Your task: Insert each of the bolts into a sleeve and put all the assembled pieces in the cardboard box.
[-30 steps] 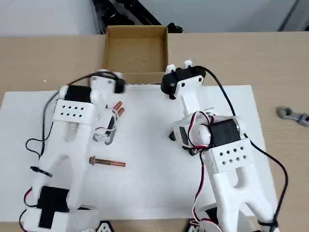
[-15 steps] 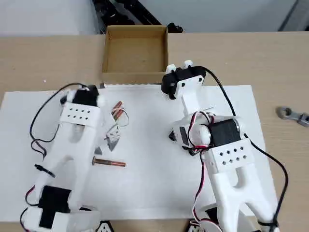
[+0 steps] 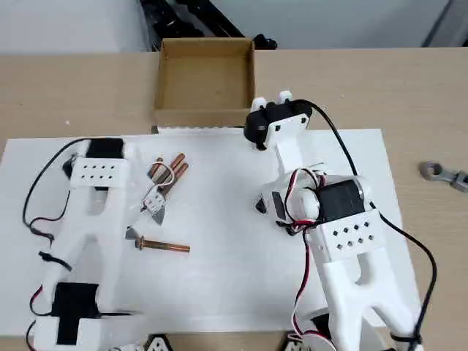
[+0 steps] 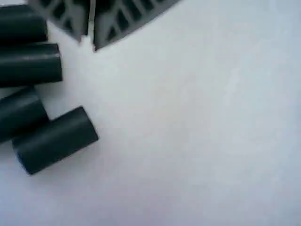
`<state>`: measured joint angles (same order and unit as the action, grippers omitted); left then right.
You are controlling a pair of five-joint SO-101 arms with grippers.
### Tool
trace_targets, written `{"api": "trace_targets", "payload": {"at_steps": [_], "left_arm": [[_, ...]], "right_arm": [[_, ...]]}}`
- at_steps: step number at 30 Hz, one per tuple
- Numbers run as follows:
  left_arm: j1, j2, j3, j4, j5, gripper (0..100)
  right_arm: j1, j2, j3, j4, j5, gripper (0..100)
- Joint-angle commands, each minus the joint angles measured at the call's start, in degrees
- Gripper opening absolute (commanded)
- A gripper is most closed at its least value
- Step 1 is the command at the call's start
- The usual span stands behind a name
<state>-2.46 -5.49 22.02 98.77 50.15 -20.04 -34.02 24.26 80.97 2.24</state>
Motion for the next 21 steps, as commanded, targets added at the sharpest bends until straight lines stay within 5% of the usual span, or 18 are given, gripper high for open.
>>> {"api": "trace_targets", "payload": {"at_steps": [1, 10, 21], "left_arm": [[-0.53, -0.53, 1.01, 1.23, 0.62, 30], [4.75, -0.62, 8.75, -9.93, 3.69, 25], [3.34, -0.44, 13.05, -13.19, 3.60, 12]], "right_arm": [[0.40, -0.48, -0.44, -1.10, -0.53, 0.3], [0.31, -0.48, -0.44, -1.10, -0.53, 0.3], [0.31, -0.48, -0.44, -0.84, -0.53, 0.3]]}}
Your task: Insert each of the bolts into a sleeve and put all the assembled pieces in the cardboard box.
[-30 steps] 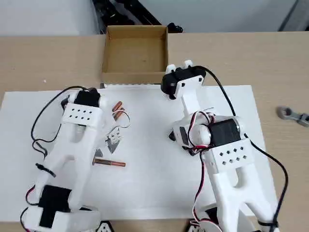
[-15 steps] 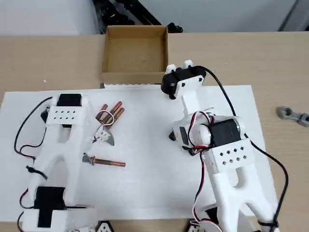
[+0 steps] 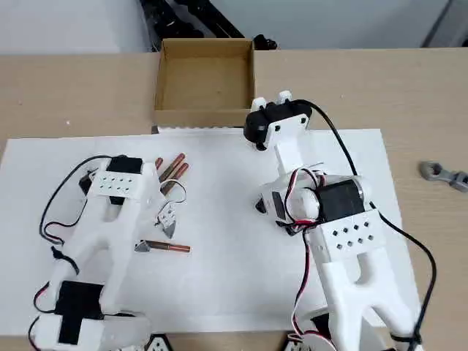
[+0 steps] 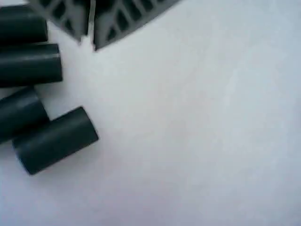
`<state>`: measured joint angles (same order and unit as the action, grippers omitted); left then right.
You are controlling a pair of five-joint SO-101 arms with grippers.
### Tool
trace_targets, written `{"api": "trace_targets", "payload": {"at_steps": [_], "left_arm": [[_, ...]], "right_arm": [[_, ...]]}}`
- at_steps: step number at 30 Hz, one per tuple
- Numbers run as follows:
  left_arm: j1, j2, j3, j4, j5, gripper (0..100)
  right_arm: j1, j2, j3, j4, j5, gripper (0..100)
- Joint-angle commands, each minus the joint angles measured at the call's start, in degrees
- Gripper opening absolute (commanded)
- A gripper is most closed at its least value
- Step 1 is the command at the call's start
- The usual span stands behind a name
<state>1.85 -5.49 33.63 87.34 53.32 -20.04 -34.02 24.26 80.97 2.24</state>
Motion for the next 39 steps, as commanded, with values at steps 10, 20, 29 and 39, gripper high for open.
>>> {"api": "trace_targets", "payload": {"at_steps": [10, 20, 29, 39], "left_arm": [[-3.69, -0.44, 9.45, -12.04, -1.67, 9], [-3.78, -0.97, 15.96, -20.31, -4.40, 0], [-3.69, -0.79, 0.22, -0.79, -16.35, 0], [-3.60, -1.49, -21.67, 13.10, -36.57, 0]], "right_arm": [[0.31, -0.48, -0.44, -0.92, -0.53, 0.3], [0.31, -0.48, -0.44, -0.66, -0.53, 0.3], [0.31, -0.48, -0.44, -0.57, -0.53, 0.3], [-0.13, -0.48, -0.44, -1.01, -1.14, 0.3]]}}
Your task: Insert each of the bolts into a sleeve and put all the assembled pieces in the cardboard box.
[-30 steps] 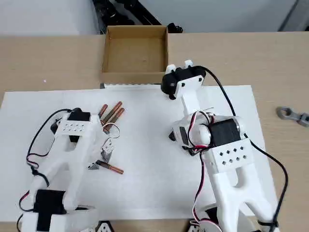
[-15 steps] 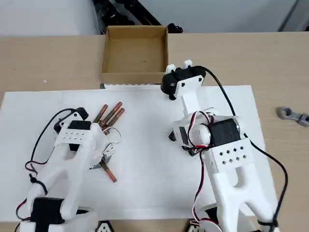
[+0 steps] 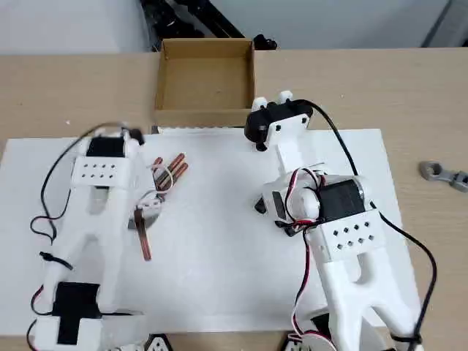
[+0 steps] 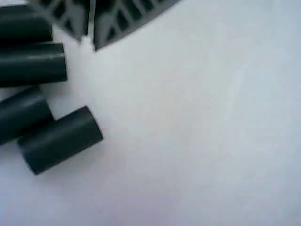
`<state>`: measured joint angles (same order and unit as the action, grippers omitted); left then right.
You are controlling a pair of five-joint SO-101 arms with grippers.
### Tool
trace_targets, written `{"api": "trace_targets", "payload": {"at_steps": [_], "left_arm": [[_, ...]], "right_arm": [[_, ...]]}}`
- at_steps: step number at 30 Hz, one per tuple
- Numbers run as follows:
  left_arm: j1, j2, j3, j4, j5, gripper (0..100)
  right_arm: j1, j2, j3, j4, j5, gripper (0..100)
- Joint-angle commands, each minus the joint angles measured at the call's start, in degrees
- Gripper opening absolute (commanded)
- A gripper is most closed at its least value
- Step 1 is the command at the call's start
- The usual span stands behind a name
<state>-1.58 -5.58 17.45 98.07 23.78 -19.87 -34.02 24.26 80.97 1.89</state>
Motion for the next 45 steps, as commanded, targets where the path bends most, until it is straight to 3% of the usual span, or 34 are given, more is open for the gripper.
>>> {"api": "trace_targets", "payload": {"at_steps": [1, 5, 8, 11, 17, 23, 28, 37, 45], "left_arm": [[0.00, -1.76, -6.37, 2.37, -10.99, 0], [-0.26, -3.43, -9.89, 2.20, -26.20, 0], [-0.35, -4.92, -12.62, 2.20, -28.04, 0], [-0.70, -7.12, -13.41, 2.02, -31.38, 0], [-10.81, -10.20, -13.49, 1.05, -33.76, 0], [-18.81, -10.46, -13.49, 1.23, -37.36, 0], [-19.87, -10.46, -13.49, 1.41, -37.19, 0], [-19.96, -10.46, -13.23, 2.20, -36.92, 0], [-20.04, -10.46, -13.14, 2.20, -36.92, 0]], "right_arm": [[-0.31, -0.48, -0.44, -1.10, -0.79, 0.3], [-0.31, -0.13, -0.26, -1.10, -7.12, 0.3], [0.04, 0.13, -0.18, -1.80, -13.54, 0.4], [0.13, 0.04, -0.18, -2.95, -13.36, 0.4], [3.03, 0.04, -0.09, -1.45, -13.45, 0.7], [4.62, -0.31, 7.82, -1.89, -13.89, 11.6], [3.03, 0.04, 11.08, -7.96, -14.59, 11.4], [-1.36, 0.66, 12.13, -14.90, -26.46, 11.7], [-2.07, 11.12, 12.04, -16.13, -34.73, 15.3]]}}
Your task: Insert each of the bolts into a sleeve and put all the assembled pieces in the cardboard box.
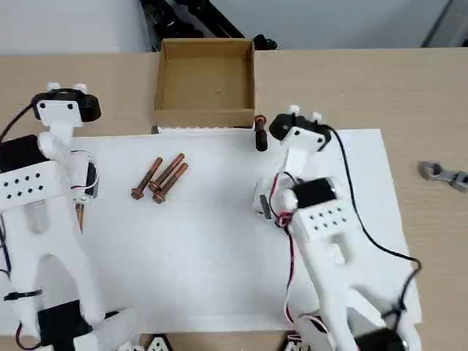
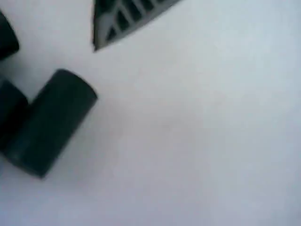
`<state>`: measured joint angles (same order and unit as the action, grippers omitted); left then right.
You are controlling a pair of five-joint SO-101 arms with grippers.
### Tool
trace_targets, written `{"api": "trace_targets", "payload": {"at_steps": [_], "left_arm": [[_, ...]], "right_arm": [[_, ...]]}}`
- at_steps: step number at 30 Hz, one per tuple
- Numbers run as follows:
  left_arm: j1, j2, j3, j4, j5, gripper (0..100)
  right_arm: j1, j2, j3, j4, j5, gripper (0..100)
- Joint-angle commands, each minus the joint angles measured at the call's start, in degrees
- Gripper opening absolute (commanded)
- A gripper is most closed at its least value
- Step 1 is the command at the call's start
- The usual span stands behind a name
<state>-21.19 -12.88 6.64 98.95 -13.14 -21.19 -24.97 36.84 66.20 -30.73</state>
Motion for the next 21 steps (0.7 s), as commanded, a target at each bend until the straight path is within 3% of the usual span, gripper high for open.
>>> {"api": "trace_targets", "payload": {"at_steps": [1, 6, 21], "left_arm": [[-0.44, -3.16, -2.33, 1.32, 0.00, 0], [-0.44, -3.16, -2.33, 1.32, 0.00, 0], [-0.44, -3.25, -2.33, 1.41, 0.09, 0]], "right_arm": [[-1.45, 2.77, -0.62, -2.07, -2.29, 15.3], [-4.44, 3.12, -0.35, -5.76, -2.55, 15.2], [-4.09, 3.56, 9.93, -23.52, -7.74, 15.2]]}}
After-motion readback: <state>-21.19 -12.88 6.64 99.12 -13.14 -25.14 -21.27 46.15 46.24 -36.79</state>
